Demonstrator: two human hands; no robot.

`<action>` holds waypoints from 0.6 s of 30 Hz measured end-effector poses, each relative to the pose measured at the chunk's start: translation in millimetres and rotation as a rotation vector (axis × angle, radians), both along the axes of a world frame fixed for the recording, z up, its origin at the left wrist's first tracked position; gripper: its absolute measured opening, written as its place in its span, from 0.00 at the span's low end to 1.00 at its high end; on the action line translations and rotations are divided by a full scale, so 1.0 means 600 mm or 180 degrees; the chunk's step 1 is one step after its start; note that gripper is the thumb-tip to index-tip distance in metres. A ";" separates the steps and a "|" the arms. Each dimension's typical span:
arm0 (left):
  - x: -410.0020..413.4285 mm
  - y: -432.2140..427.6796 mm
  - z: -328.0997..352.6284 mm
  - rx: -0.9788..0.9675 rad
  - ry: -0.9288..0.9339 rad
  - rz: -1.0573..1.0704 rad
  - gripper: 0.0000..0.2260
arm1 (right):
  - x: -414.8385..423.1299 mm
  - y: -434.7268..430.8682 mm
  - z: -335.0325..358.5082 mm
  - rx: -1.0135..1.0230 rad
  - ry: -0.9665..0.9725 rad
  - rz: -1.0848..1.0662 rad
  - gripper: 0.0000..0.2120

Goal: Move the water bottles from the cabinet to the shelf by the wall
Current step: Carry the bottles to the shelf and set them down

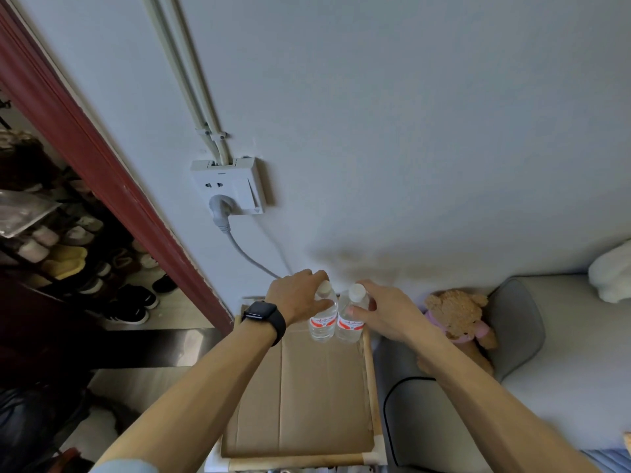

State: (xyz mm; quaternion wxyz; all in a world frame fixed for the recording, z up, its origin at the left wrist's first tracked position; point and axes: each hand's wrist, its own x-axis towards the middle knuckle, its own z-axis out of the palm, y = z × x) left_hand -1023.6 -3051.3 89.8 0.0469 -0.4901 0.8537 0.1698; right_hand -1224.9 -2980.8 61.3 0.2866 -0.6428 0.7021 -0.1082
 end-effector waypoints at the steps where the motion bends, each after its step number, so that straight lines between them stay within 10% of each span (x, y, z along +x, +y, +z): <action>1: 0.001 0.000 -0.001 0.0058 0.0070 0.0064 0.18 | 0.000 0.000 -0.002 -0.0015 0.0029 -0.0022 0.25; 18: -0.006 0.005 0.003 0.0218 0.0377 0.0194 0.20 | -0.010 -0.005 0.003 0.0077 -0.0457 0.0041 0.22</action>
